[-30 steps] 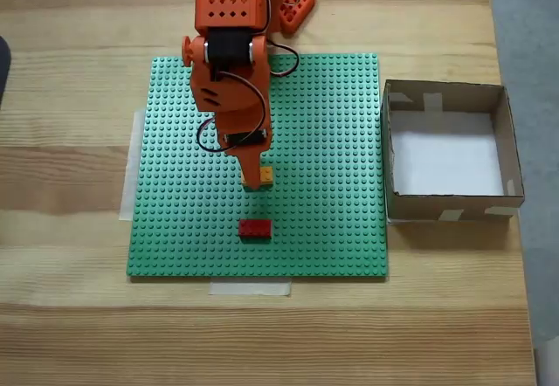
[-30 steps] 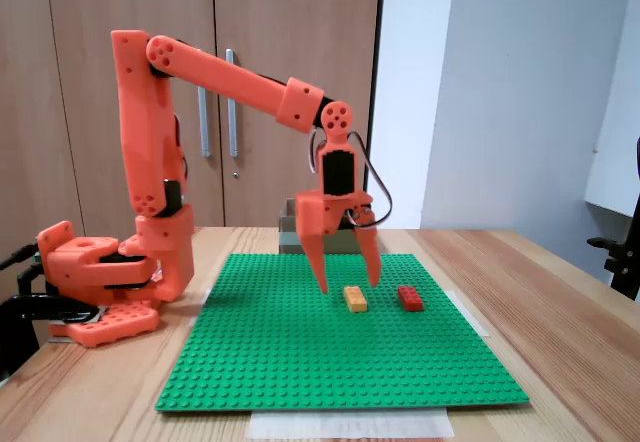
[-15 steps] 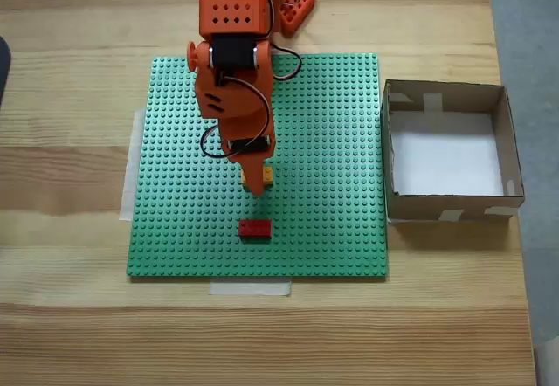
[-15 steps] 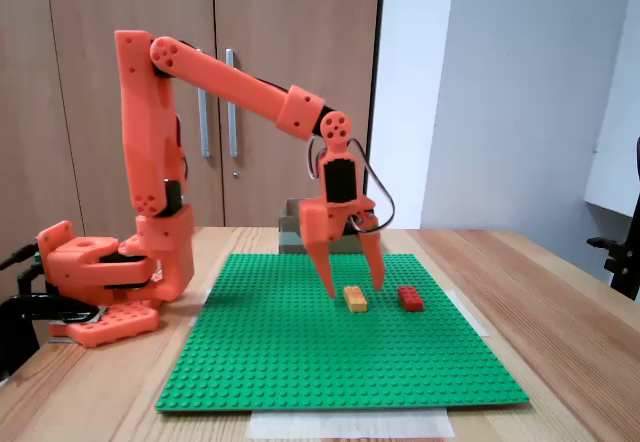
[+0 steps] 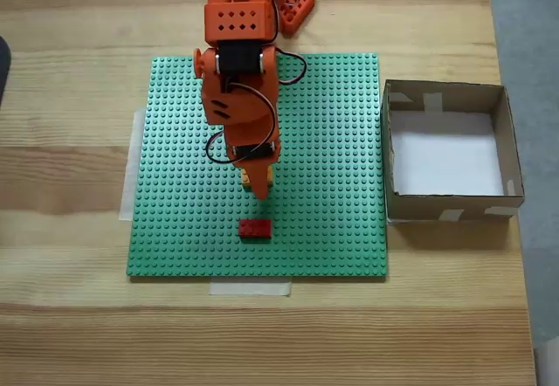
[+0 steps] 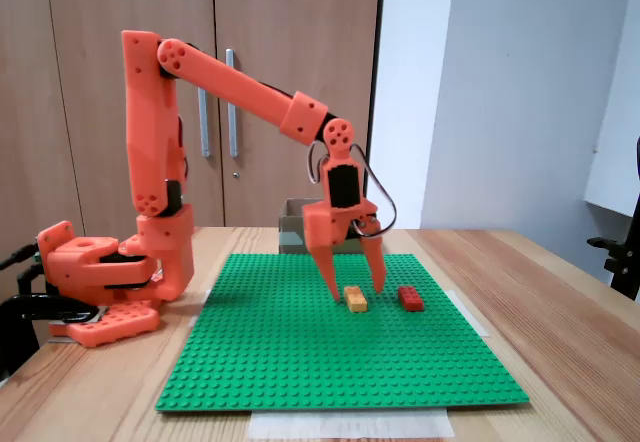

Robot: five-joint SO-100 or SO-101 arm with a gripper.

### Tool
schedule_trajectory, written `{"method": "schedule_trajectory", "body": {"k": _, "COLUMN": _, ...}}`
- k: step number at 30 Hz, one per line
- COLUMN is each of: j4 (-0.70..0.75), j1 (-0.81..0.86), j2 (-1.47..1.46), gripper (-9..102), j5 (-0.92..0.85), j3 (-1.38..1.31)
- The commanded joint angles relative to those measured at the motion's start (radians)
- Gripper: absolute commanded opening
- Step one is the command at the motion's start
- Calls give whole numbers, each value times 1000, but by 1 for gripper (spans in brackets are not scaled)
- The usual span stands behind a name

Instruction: Pick the yellow lego block and put it in the box.

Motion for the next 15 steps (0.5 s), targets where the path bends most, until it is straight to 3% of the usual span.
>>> {"method": "schedule_trajectory", "body": {"k": 1, "j4": -11, "j1": 0, "j2": 0, "gripper": 24, "j5": 2, "j3": -18}}
{"method": "schedule_trajectory", "body": {"k": 15, "j4": -51, "j1": 11, "j2": -12, "gripper": 14, "j5": -11, "j3": -18}}
